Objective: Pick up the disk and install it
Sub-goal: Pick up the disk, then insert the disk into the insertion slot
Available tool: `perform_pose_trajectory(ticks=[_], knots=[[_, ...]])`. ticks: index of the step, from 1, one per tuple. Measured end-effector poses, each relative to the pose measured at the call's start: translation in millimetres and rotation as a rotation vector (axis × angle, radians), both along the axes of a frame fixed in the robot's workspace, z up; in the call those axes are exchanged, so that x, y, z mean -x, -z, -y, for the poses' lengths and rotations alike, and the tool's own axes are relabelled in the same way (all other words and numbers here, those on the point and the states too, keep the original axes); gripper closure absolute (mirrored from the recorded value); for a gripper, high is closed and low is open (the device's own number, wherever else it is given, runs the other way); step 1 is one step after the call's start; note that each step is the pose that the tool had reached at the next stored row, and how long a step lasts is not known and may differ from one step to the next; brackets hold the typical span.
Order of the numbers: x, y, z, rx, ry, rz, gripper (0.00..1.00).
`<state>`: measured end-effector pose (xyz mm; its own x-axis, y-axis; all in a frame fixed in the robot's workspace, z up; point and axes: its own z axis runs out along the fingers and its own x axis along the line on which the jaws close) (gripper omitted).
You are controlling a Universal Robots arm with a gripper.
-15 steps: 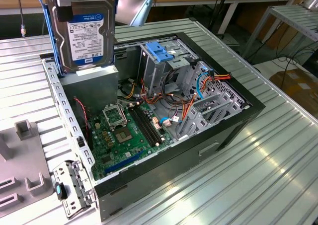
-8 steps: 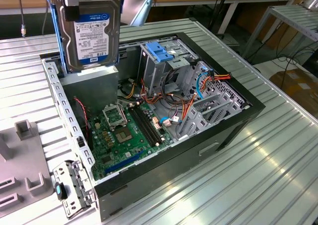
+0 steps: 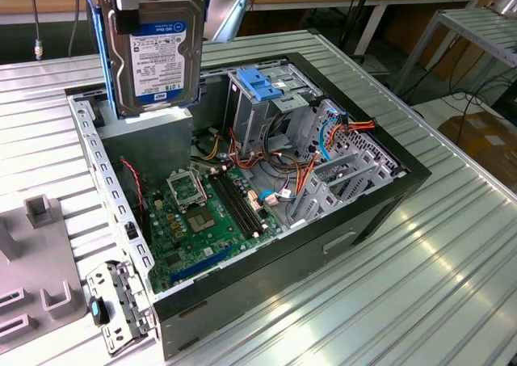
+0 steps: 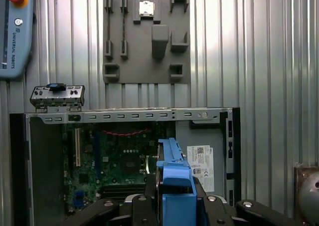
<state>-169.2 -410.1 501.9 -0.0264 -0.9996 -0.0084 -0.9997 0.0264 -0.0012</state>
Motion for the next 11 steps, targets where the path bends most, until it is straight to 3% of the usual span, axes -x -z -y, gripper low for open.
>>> perform_pose_trajectory(ticks=[1, 2, 3, 4, 11], knots=[[-0.1, 0.0, 0.9, 0.0, 0.0, 0.0, 0.63], [-0.4, 0.1, 4.4, 0.0, 0.0, 0.0, 0.63], [-2.8, 0.4, 13.6, -0.0001, 0.0, 0.0, 0.63], [-9.0, 0.7, 15.8, 0.0, 0.0, 0.0, 0.63], [-10.0, 0.7, 15.8, 0.0001, 0.0, -0.0001, 0.63]])
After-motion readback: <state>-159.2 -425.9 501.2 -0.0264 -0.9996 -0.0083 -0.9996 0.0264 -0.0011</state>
